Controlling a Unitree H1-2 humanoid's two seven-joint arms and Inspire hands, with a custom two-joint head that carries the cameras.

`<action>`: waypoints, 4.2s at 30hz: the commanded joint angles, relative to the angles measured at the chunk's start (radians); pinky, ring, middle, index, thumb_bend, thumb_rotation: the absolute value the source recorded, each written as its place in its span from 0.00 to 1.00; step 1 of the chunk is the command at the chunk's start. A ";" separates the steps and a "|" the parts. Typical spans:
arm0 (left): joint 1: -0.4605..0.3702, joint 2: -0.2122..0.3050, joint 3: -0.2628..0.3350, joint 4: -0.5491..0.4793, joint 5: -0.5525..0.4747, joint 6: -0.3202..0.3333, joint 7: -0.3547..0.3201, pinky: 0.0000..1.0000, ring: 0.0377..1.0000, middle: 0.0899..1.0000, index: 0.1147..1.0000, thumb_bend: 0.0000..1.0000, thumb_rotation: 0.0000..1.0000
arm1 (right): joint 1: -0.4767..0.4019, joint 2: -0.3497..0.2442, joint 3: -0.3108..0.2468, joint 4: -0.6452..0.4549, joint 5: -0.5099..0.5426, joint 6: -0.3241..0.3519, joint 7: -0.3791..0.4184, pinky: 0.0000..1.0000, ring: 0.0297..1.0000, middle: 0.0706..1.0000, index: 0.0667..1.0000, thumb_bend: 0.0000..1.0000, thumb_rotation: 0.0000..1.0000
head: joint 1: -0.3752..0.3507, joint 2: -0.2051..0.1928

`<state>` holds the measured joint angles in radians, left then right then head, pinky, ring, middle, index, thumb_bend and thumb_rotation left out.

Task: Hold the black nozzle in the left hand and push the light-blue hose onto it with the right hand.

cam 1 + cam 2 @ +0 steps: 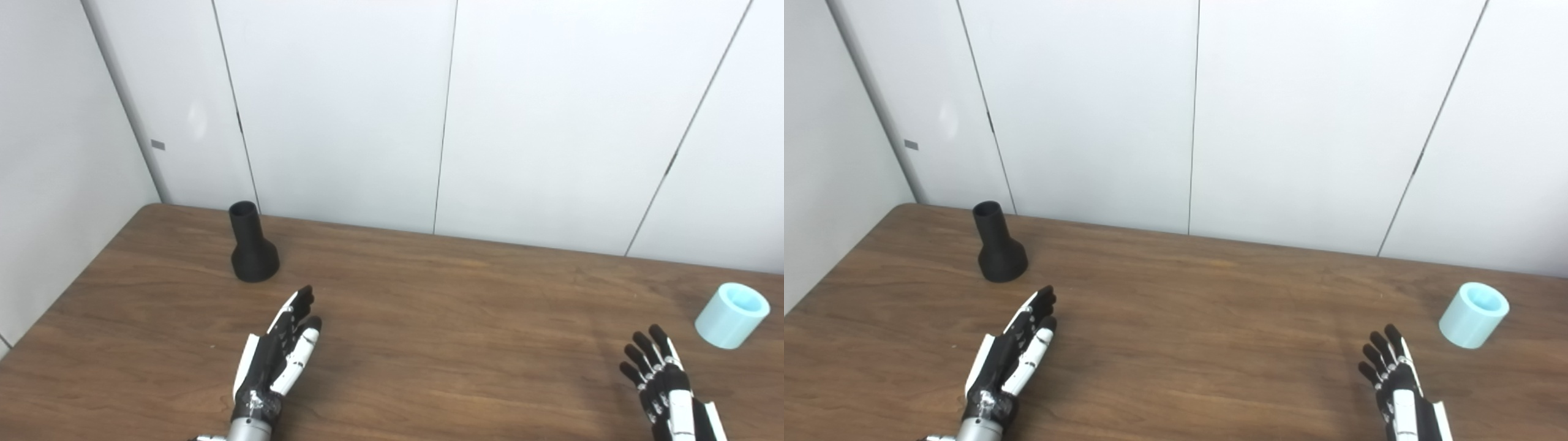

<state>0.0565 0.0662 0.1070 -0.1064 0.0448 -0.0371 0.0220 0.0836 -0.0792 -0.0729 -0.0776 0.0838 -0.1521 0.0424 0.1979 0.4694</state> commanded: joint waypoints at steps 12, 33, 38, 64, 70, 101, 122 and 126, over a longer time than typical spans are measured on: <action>-0.115 0.130 0.145 -0.117 0.271 0.056 0.182 0.72 0.77 0.79 0.80 0.84 0.07 | 0.049 -0.003 0.004 0.084 0.000 -0.007 0.007 0.87 0.90 0.92 0.96 0.49 1.00 | 0.002 0.011; -0.363 0.401 0.129 0.154 0.335 0.272 0.153 1.00 1.00 0.98 0.85 0.89 0.41 | 0.038 -0.008 0.019 0.092 -0.037 -0.018 0.004 0.76 0.88 0.92 0.97 0.42 0.90 | -0.028 0.024; -0.420 0.477 -0.009 0.273 0.473 0.279 0.147 1.00 1.00 0.97 0.85 0.95 0.48 | 0.037 -0.011 0.021 0.092 -0.038 -0.015 0.007 0.76 0.88 0.91 0.94 0.41 0.86 | -0.024 0.028; -0.571 0.502 -0.164 0.374 0.546 0.371 0.032 1.00 1.00 0.95 0.85 1.00 0.58 | 0.041 -0.020 0.029 0.086 -0.081 -0.022 0.005 0.72 0.84 0.87 0.91 0.38 0.86 | -0.021 0.042; -0.609 0.503 -0.207 0.400 0.567 0.423 -0.001 1.00 1.00 0.95 0.87 1.00 0.58 | 0.042 -0.018 0.027 0.081 -0.068 -0.013 0.010 0.71 0.83 0.87 0.91 0.39 0.86 | -0.025 0.044; -0.673 0.481 -0.300 0.596 0.587 0.468 -0.001 1.00 0.96 0.90 0.80 0.97 0.51 | 0.053 -0.029 0.033 0.051 -0.080 0.008 0.011 0.74 0.85 0.87 0.89 0.44 0.84 | -0.022 0.065; -0.662 0.456 -0.294 0.574 0.560 0.397 0.036 0.94 0.90 0.82 0.79 0.95 0.48 | 0.064 -0.020 0.034 0.017 -0.070 0.040 0.011 0.74 0.84 0.86 0.90 0.46 0.86 | -0.026 0.082; -0.660 0.451 -0.289 0.563 0.560 0.397 0.036 0.97 0.92 0.84 0.85 0.99 0.49 | 0.064 -0.021 0.033 0.019 -0.070 0.037 0.011 0.75 0.84 0.85 0.91 0.43 0.86 | -0.026 0.082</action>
<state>-0.5696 0.5040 -0.1941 0.4799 0.6044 0.3751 0.0381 0.0914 -0.1085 -0.0456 -0.1029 0.0124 -0.1167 0.0534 0.1718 0.5507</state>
